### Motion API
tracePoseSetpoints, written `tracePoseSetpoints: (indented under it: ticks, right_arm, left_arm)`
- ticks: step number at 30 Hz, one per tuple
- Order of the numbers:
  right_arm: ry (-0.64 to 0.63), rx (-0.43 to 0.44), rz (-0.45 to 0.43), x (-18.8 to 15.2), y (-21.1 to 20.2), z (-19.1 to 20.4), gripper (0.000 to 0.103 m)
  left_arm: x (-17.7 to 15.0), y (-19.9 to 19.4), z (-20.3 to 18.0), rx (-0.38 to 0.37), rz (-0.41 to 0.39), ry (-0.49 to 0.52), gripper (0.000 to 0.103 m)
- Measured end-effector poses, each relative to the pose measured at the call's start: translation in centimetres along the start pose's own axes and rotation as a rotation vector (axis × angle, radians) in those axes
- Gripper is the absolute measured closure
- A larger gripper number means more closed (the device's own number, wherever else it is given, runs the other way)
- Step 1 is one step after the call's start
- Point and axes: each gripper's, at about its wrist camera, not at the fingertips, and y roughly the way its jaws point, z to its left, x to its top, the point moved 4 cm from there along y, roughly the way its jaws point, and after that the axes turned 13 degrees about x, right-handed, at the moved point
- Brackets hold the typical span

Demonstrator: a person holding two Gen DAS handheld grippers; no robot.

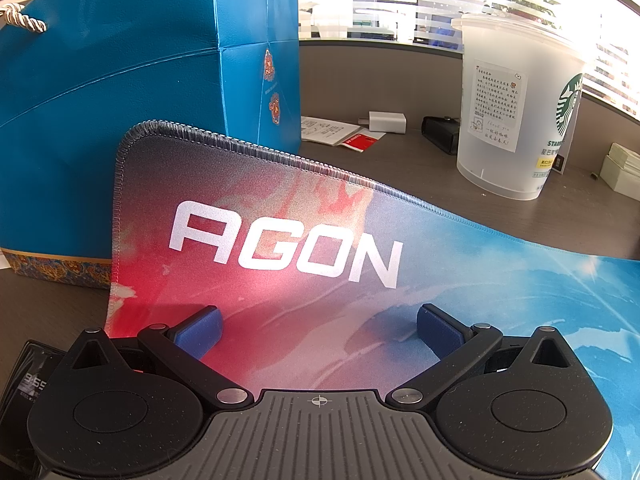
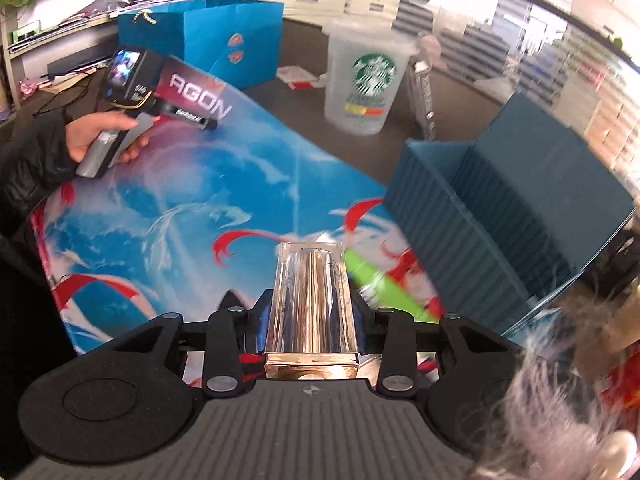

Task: Organize rigid objects
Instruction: 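Carry the clear bottle into the teal box and open the right gripper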

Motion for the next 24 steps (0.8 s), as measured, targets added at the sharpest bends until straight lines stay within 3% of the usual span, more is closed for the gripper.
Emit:
tracePoseSetpoints:
  ticks: [15, 24]
  right_arm:
    - [-0.038, -0.122, -0.034, 4.8, -2.1, -6.7, 0.068]
    - [-0.021, -0.115, -0.047, 7.1, -0.4, -11.8, 0.068]
  left_arm:
    - [0.0, 0.0, 0.0, 0.0, 0.0, 0.0, 0.0]
    - [0.0, 0.0, 0.0, 0.0, 0.0, 0.0, 0.0]
